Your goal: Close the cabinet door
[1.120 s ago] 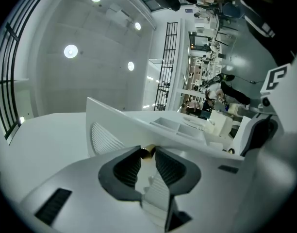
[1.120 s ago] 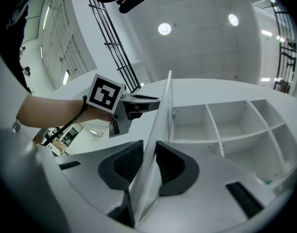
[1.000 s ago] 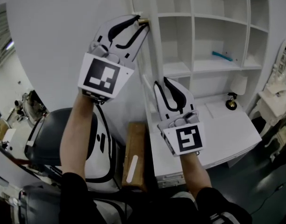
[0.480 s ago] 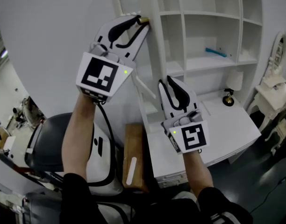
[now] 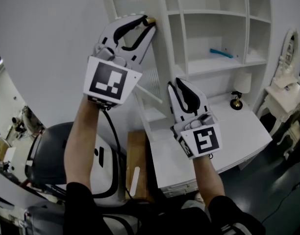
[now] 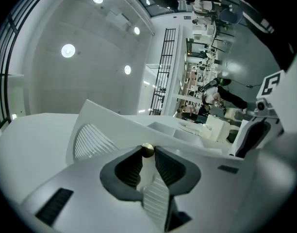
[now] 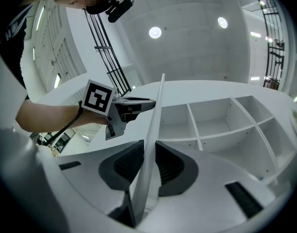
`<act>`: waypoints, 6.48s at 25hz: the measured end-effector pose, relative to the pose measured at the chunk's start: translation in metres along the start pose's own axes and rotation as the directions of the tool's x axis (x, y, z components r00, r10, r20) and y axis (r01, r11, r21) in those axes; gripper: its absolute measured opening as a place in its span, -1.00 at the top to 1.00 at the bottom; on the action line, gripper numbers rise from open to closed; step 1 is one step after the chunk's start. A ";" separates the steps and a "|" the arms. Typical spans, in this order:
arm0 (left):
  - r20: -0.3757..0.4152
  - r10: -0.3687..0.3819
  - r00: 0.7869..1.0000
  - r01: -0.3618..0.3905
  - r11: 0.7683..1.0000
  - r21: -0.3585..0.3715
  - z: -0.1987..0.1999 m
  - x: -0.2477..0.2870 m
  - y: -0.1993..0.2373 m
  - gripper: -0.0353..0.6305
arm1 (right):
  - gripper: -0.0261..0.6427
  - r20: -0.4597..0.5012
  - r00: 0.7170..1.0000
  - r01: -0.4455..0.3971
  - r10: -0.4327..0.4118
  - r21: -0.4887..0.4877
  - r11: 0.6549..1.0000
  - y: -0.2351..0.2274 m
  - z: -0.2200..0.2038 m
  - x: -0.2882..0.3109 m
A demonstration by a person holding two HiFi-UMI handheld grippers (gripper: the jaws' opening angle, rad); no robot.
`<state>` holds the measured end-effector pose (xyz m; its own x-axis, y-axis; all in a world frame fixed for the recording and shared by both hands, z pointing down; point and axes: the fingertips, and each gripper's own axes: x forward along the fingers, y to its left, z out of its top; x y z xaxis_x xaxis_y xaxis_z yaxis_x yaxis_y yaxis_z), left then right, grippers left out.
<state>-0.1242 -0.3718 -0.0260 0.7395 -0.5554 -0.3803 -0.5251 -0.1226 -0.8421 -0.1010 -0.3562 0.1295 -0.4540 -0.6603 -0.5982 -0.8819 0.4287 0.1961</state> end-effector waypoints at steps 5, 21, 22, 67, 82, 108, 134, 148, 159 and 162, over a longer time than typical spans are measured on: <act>-0.002 -0.025 1.000 0.025 0.999 0.035 -0.004 0.023 -0.009 0.62 | 0.67 0.000 1.000 0.007 -0.007 0.018 1.000 -0.025 -0.006 0.002; -0.071 -0.016 0.997 0.019 0.999 0.045 -0.026 0.092 -0.031 0.63 | 0.66 -0.049 0.999 0.007 -0.005 0.040 0.999 -0.099 -0.041 0.019; -0.075 -0.012 0.997 0.015 0.999 0.046 -0.028 0.097 -0.033 0.64 | 0.66 -0.051 0.999 0.007 -0.005 0.043 0.999 -0.104 -0.044 0.020; -0.292 0.086 0.953 -0.077 0.996 0.041 -0.123 0.217 -0.041 0.63 | 0.74 -0.101 0.988 -0.107 0.119 0.111 0.988 -0.210 -0.131 0.101; -0.341 0.127 0.932 -0.110 0.991 0.070 -0.146 0.230 -0.036 0.64 | 0.74 -0.086 0.987 -0.120 0.134 0.148 0.982 -0.219 -0.150 0.123; -0.359 0.286 0.888 -0.259 0.958 0.122 -0.156 0.219 -0.036 0.64 | 0.74 -0.208 0.978 0.011 0.019 0.145 0.989 -0.217 -0.160 0.119; -0.445 0.173 0.879 -0.352 0.864 -0.359 -0.197 0.023 -0.200 0.86 | 0.84 -0.333 0.939 0.164 -0.087 0.210 0.964 -0.155 -0.195 -0.011; -0.667 0.072 0.741 -0.573 0.585 -0.574 -0.234 -0.100 -0.308 0.86 | 0.86 -0.550 0.834 0.167 -0.034 0.194 0.967 -0.085 -0.249 -0.102; -0.743 0.026 0.669 -0.644 0.518 -0.562 -0.235 -0.195 -0.358 0.86 | 0.87 -0.602 0.794 0.073 0.085 0.234 0.970 0.014 -0.274 -0.140; -0.733 0.036 0.680 -0.638 0.523 -0.566 -0.228 -0.209 -0.358 0.86 | 0.86 -0.599 0.793 0.047 0.114 0.246 0.968 0.032 -0.272 -0.143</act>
<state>-0.1865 -0.3993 0.4422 0.1753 -0.9845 -0.0085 -0.9843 -0.1754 0.0187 -0.0993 -0.4156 0.4325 -0.5364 -0.8438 0.0137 -0.8438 0.5359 -0.0298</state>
